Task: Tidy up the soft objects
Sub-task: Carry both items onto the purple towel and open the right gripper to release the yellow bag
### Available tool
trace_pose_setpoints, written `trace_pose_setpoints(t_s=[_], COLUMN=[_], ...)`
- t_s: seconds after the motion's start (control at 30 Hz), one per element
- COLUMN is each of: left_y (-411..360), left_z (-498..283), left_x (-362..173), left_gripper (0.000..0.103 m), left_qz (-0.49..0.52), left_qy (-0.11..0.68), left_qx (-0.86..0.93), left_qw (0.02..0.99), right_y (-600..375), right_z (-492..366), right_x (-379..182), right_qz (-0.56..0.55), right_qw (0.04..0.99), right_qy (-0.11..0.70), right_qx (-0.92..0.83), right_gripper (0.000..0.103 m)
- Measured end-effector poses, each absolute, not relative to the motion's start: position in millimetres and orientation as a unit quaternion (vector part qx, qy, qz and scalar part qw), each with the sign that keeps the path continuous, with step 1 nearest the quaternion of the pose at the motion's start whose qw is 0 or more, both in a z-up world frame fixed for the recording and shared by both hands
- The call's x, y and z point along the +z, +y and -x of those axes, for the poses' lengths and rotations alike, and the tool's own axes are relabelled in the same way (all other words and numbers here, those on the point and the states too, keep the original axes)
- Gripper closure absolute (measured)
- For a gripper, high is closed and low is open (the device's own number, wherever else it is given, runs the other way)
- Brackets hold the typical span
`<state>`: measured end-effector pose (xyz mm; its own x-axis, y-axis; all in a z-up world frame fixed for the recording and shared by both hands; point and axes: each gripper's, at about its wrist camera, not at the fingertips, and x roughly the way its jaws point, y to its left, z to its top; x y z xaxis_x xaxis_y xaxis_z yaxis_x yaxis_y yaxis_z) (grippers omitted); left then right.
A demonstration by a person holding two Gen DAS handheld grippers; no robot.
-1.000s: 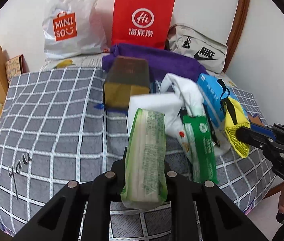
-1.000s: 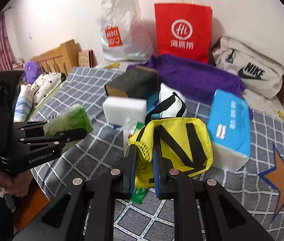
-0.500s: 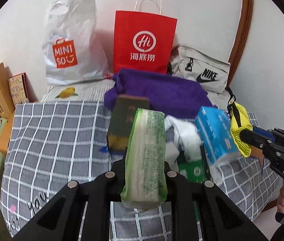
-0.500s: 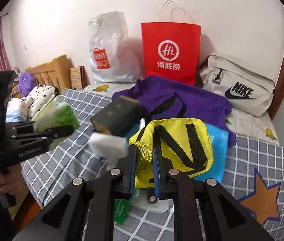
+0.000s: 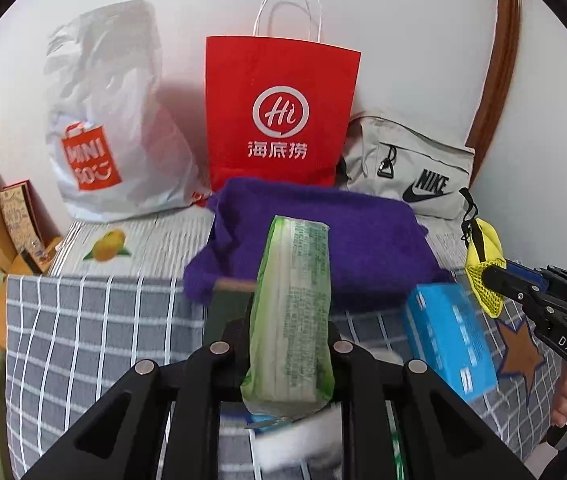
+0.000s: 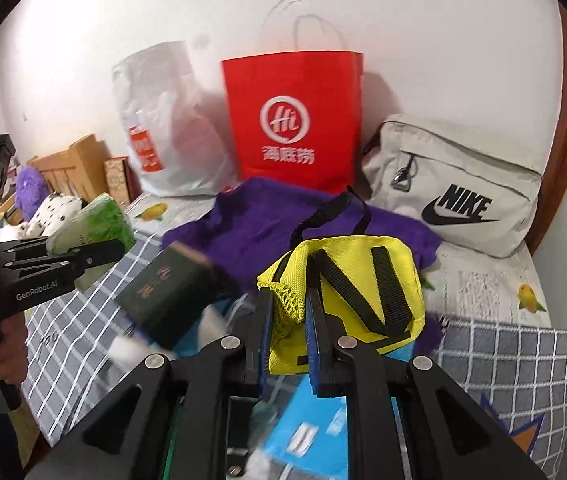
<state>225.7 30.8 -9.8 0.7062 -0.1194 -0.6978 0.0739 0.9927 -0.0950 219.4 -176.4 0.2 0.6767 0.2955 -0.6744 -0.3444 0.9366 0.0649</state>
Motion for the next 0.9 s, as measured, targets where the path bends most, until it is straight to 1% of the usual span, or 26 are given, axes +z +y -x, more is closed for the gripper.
trace_pose_setpoints(t_s=[0.3,0.53,0.9], left_y=[29.0,29.7,37.9], left_z=[-292.4,-341.7,-379.7], left_x=[-15.0,-28.2,-50.3], left_gripper=[0.086,0.086,0.086], left_qz=[0.027,0.038,0.038], left_qy=[0.397,0.414,0.438], left_qx=[-0.048,-0.049,-0.048], left_qw=[0.916,0.908,0.897], right_y=[-188.4,-189.8,-184.4], right_z=[-285.0,-333.2,-388.5], right_x=[-11.0,-32.6,-74.6], right_qz=[0.023,0.015,0.02], right_qw=[0.913,0.902,0.879], right_qy=[0.376,0.403,0.452], right_qx=[0.154,0.155,0.152], right_gripper=[0.088,0.088,0.088])
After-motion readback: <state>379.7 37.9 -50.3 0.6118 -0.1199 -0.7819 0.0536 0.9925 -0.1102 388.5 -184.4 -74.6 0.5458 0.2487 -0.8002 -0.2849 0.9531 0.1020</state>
